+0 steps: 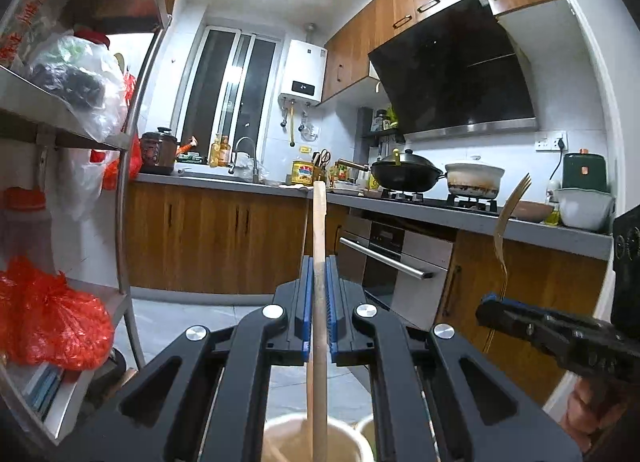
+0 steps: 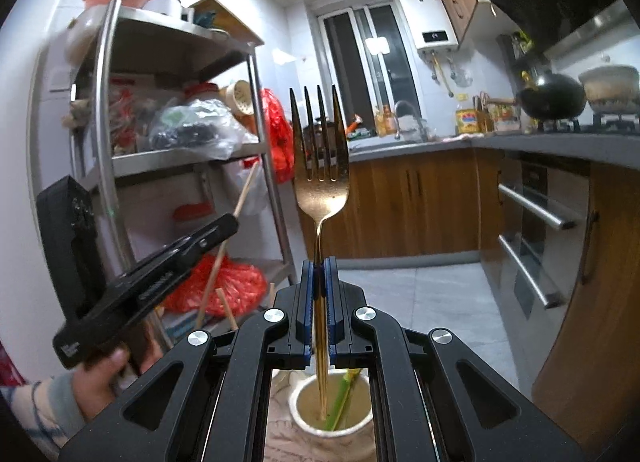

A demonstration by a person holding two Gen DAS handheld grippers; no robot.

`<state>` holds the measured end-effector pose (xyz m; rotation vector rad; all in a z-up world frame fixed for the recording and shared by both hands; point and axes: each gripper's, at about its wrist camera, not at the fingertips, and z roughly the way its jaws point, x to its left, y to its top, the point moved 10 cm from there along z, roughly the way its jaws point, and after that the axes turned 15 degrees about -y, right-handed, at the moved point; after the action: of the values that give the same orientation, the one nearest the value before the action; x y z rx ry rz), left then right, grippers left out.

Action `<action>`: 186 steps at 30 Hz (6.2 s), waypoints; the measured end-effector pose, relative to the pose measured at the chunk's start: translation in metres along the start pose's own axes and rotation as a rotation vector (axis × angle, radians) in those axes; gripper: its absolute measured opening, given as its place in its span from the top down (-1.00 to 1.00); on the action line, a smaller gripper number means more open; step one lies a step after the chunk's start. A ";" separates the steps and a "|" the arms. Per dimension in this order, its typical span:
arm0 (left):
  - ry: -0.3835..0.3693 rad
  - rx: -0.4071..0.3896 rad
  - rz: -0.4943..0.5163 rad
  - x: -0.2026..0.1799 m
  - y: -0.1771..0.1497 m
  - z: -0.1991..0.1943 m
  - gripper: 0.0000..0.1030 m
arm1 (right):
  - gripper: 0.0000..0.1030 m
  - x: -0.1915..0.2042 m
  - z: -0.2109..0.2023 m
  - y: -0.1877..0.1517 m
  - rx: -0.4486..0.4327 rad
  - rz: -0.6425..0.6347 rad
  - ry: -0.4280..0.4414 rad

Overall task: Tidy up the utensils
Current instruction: 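Lower fork into small cup with right tool while left lowers chopstick into tall cup, then open both tools to release the fork and chopstick into the cups, then withdraw both tools back toward the remaining utensils on the cloth, then grasp the silver spoon with the right tool while the left grasps a chopstick, then carry spoon over small cup with right tool while left carries chopstick over tall cup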

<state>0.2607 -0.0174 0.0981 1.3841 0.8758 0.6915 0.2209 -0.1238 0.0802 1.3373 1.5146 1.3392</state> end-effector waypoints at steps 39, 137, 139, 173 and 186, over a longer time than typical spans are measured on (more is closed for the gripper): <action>0.076 0.228 0.038 0.008 -0.095 -0.012 0.40 | 0.79 -0.031 0.060 -0.096 0.255 0.034 -0.113; 0.124 0.757 -0.080 -0.126 -0.252 -0.076 -0.62 | 0.92 -0.057 -0.067 -0.208 0.470 -0.170 -0.018; 0.136 0.777 -0.079 -0.125 -0.257 -0.075 -0.48 | 0.92 -0.057 -0.068 -0.208 0.469 -0.164 -0.007; 0.058 0.809 -0.078 -0.111 -0.246 -0.083 0.91 | 0.92 -0.066 -0.092 -0.171 0.263 -0.074 -0.011; -0.032 0.651 -0.080 -0.116 -0.211 -0.108 0.91 | 0.92 -0.057 -0.105 -0.164 0.192 -0.089 -0.052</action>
<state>0.0913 -0.0765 -0.0954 1.9121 1.1832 0.3234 0.0951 -0.1933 -0.0625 1.3927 1.6807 1.1179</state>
